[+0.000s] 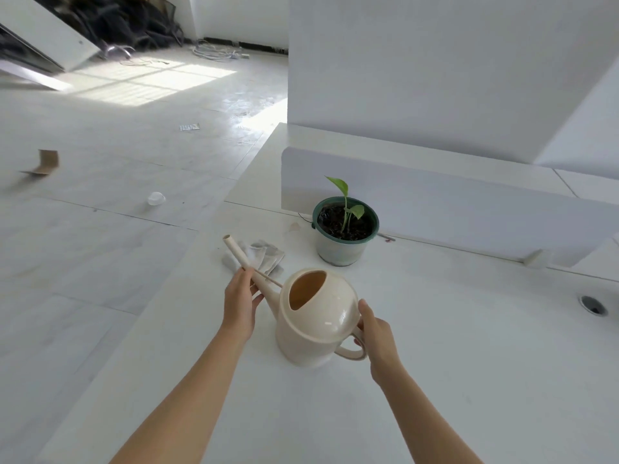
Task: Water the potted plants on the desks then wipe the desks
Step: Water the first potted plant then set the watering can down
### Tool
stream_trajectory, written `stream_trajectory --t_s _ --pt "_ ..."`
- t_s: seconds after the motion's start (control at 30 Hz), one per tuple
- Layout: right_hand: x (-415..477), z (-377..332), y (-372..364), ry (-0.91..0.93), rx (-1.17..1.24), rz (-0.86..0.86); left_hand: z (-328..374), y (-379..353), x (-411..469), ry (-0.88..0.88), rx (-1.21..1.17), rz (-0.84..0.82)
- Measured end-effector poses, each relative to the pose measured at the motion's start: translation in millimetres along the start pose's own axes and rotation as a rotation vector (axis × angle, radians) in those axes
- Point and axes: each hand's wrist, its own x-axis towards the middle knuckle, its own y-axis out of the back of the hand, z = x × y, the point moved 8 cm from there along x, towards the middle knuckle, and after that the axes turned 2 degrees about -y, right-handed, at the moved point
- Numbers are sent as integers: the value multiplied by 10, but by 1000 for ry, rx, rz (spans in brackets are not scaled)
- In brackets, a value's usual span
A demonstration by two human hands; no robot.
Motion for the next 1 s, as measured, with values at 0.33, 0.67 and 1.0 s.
stream_trajectory --t_s 0.33,0.67,1.0 --pt "14 -200 -1049 57 -114 -225 481 887 187 -70 -58 208" --pt "19 -125 -1501 43 -171 -309 492 1279 365 -53 -95 269" --pt "10 -188 -1592 126 -263 -338 340 1401 441 5 -92 266"
